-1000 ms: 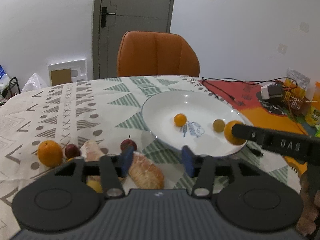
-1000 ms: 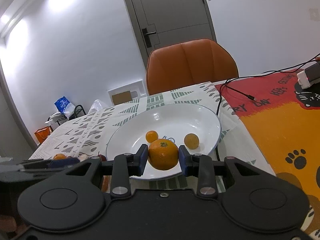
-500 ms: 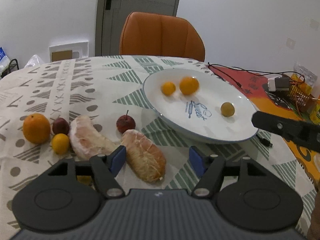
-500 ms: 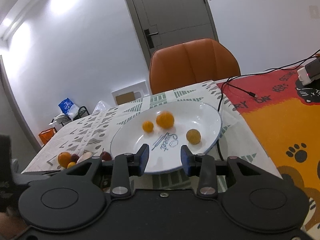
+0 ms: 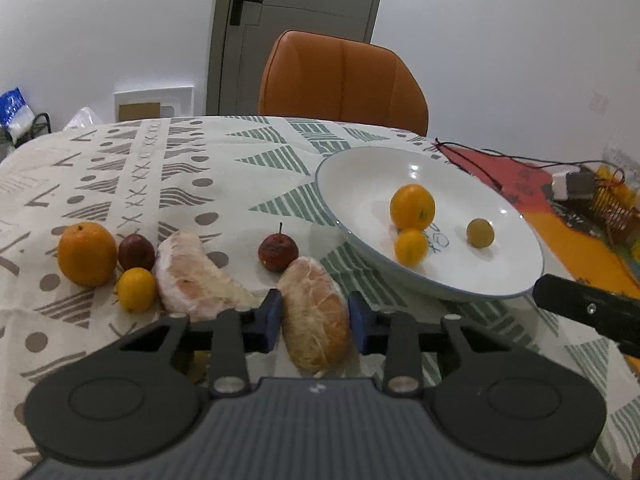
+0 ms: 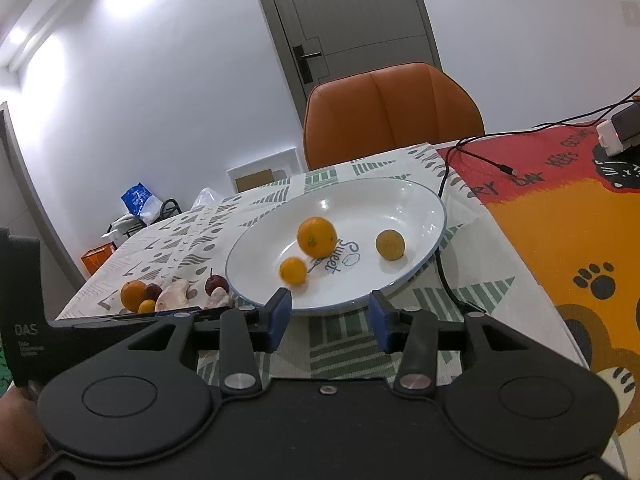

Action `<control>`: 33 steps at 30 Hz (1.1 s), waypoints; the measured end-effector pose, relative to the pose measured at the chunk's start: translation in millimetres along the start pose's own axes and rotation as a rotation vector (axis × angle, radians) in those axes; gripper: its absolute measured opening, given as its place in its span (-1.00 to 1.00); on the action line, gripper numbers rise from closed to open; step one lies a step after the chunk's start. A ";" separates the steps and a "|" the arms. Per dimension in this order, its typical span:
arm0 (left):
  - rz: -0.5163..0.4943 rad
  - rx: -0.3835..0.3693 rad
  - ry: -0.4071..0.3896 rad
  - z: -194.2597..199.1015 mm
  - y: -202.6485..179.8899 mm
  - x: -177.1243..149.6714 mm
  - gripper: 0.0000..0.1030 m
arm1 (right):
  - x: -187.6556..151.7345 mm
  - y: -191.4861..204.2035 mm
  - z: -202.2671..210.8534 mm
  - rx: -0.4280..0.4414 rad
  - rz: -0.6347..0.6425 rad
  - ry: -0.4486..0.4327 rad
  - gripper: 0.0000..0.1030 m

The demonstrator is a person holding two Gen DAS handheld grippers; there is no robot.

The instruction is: Organize fruits

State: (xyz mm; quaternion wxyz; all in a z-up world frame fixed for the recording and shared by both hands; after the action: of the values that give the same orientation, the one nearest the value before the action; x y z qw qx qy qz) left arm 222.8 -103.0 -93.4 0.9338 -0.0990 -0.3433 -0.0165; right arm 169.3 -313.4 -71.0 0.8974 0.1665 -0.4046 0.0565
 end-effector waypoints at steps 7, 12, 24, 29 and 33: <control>0.016 -0.005 -0.062 23.2 2.8 3.8 -0.35 | -0.1 1.2 -0.8 0.005 0.002 -0.002 -0.14; -0.016 -0.026 -0.114 41.5 -7.0 14.6 -0.35 | 0.0 1.9 0.0 0.003 0.001 -0.006 -0.13; -0.083 -0.066 -0.135 30.9 -32.7 36.0 -0.35 | 1.8 -3.7 9.3 -0.033 -0.012 -0.035 0.24; -0.096 -0.056 -0.131 20.5 -38.7 44.4 -0.35 | 2.6 -8.5 13.8 -0.053 -0.022 -0.055 0.52; -0.097 -0.046 -0.131 14.9 -42.0 49.3 -0.35 | 3.4 -12.6 17.1 -0.070 -0.031 -0.076 0.89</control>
State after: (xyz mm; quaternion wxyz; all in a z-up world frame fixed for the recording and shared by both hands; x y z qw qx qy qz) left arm 246.8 -139.5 -43.2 0.9049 -0.1047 -0.4077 -0.0631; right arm 162.5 -331.2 -61.0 0.8874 0.1432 -0.4376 0.0222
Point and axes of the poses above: each gripper's, at about its wrist camera, not at the fingertips, and z roughly against the way its jaws point, y to its left, x to its top, the point moved 3 cm from there along -z, roughly the way its jaws point, and after that the axes turned 12 degrees about y, right-handed, at the moved point
